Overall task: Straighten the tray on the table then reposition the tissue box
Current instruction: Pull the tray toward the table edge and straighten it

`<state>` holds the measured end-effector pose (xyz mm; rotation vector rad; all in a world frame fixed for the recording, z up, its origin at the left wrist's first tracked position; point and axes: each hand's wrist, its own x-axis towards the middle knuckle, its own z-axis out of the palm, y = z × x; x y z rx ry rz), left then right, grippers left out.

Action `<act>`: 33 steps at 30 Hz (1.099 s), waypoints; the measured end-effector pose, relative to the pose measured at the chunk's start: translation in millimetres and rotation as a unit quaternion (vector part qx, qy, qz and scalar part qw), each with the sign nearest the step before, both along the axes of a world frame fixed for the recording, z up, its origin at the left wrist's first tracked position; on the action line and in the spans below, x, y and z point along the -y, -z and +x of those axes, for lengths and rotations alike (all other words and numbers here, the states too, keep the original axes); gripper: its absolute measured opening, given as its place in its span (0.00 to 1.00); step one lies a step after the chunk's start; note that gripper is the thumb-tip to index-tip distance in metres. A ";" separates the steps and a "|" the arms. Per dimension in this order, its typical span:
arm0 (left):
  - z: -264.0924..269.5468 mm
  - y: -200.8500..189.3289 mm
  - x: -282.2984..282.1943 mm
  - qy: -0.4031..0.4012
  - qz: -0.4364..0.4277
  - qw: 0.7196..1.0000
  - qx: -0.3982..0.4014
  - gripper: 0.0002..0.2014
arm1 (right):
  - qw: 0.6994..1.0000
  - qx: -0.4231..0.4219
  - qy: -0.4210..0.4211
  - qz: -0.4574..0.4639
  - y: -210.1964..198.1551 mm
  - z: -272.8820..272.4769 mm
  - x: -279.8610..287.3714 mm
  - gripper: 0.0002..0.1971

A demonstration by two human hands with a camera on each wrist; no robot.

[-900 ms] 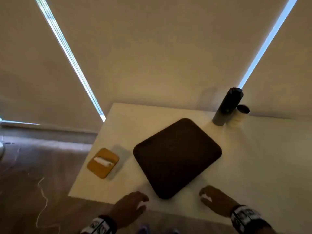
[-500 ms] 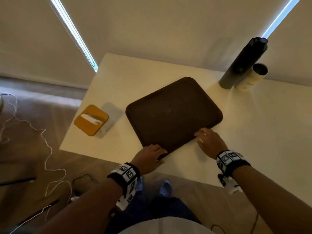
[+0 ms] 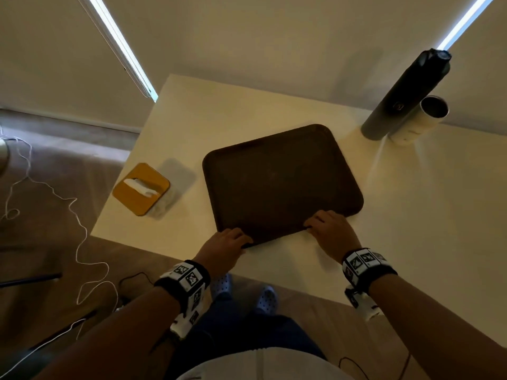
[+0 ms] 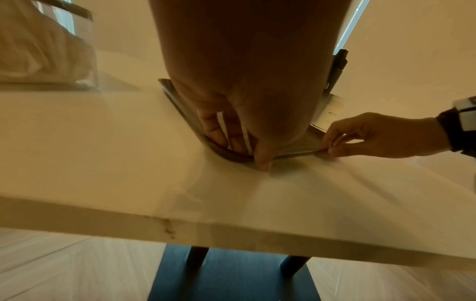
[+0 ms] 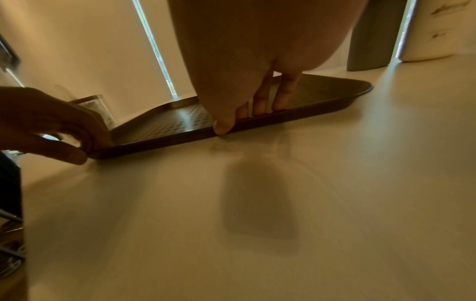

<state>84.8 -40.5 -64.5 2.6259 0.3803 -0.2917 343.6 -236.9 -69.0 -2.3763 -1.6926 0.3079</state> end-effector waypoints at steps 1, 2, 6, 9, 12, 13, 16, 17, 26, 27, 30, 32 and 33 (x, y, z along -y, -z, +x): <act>-0.6 -1.2 -7.3 -0.002 0.004 1.000 -0.002 0.16 | 1.000 -0.004 -0.001 -0.001 0.1 -3.6 -2.5 0.08; -0.5 -2.3 -15.0 -0.004 0.009 1.000 -0.006 0.16 | 1.000 -0.008 -0.002 -0.004 0.7 -6.5 -5.4 0.08; 9.6 -6.3 -46.4 -0.019 0.024 0.999 -0.027 0.18 | 1.000 -0.016 0.014 -0.008 4.3 -12.8 -22.1 0.10; 22.6 -7.4 -68.0 -0.038 0.027 0.998 -0.043 0.22 | 0.999 -0.032 0.037 -0.005 5.1 -14.9 -40.3 0.10; 36.2 -6.5 -90.0 -0.048 0.030 0.998 -0.037 0.26 | 0.997 -0.043 0.063 -0.011 3.7 -16.0 -59.8 0.09; 41.0 -6.7 -97.6 -0.049 0.027 0.998 -0.036 0.26 | 0.996 -0.046 0.072 -0.013 3.2 -16.3 -66.2 0.09; 57.2 -8.9 -121.8 -0.043 0.019 0.998 -0.032 0.22 | 0.994 -0.040 0.098 -0.023 4.7 -15.3 -84.4 0.10; 62.7 -9.4 -129.9 -0.036 0.014 0.999 -0.030 0.20 | 0.993 -0.038 0.107 -0.025 5.4 -15.0 -90.3 0.10; 94.0 -9.7 -182.7 -0.025 -0.008 1.000 -0.017 0.19 | 0.984 -0.029 0.177 -0.005 2.2 -11.9 -138.0 0.10; 95.6 -9.5 -185.2 -0.024 -0.008 0.999 -0.019 0.19 | 0.982 -0.030 0.185 -0.004 2.2 -11.5 -140.9 0.10; 100.1 -8.8 -189.4 -0.019 -0.010 1.000 -0.018 0.18 | 0.980 -0.031 0.198 -0.005 2.9 -7.8 -145.5 0.10; 102.2 -7.6 -190.5 -0.015 -0.013 1.000 -0.012 0.18 | 0.979 -0.036 0.202 -0.007 3.2 -4.1 -146.2 0.10; 102.3 -7.6 -190.8 -0.014 -0.013 1.000 -0.010 0.18 | 0.978 -0.040 0.204 -0.006 2.8 -3.5 -146.5 0.10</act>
